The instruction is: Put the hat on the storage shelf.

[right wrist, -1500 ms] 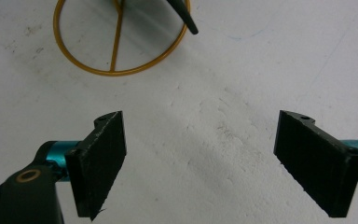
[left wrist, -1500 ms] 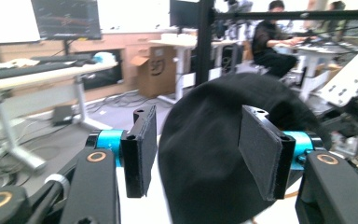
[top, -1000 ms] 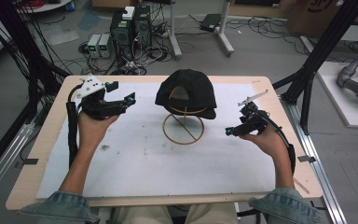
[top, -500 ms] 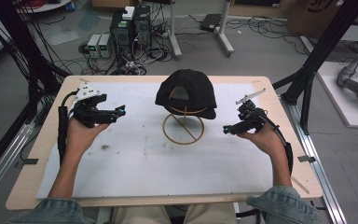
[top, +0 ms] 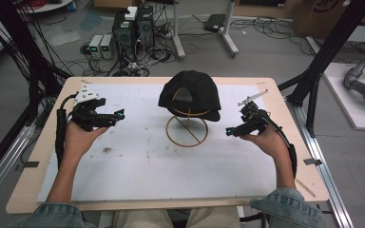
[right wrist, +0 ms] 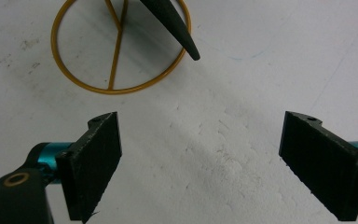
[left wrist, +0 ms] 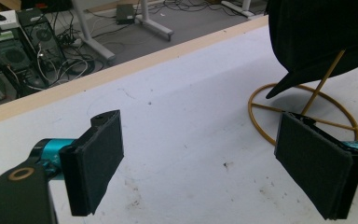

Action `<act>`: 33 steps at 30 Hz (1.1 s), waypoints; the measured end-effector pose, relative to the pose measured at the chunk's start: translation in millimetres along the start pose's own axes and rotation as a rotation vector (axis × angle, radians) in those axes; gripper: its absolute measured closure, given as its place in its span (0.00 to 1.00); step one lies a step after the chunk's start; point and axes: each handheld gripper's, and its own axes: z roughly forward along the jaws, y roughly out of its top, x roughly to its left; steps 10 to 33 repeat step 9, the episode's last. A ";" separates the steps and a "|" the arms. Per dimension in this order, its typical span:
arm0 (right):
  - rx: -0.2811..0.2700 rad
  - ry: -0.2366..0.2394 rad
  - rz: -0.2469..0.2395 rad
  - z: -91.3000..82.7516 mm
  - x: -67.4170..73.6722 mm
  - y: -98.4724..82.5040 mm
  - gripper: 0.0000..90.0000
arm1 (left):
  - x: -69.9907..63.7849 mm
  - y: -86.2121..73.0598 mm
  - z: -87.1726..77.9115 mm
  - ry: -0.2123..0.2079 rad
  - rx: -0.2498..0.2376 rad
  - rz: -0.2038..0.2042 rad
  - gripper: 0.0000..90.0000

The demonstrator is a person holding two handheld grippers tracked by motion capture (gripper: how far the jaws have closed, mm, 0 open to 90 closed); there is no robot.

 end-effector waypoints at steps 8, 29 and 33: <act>0.000 -0.004 0.004 -0.6 -0.2 -0.4 0.14 | 0.5 0.1 0.8 -0.006 0.005 0.004 0.18; -0.002 -0.003 -0.001 -0.3 -0.6 -0.3 0.14 | 0.5 0.0 1.2 -0.010 0.006 0.001 0.18; -0.002 -0.003 -0.001 -0.3 -0.6 -0.3 0.14 | 0.5 0.0 1.2 -0.010 0.006 0.001 0.18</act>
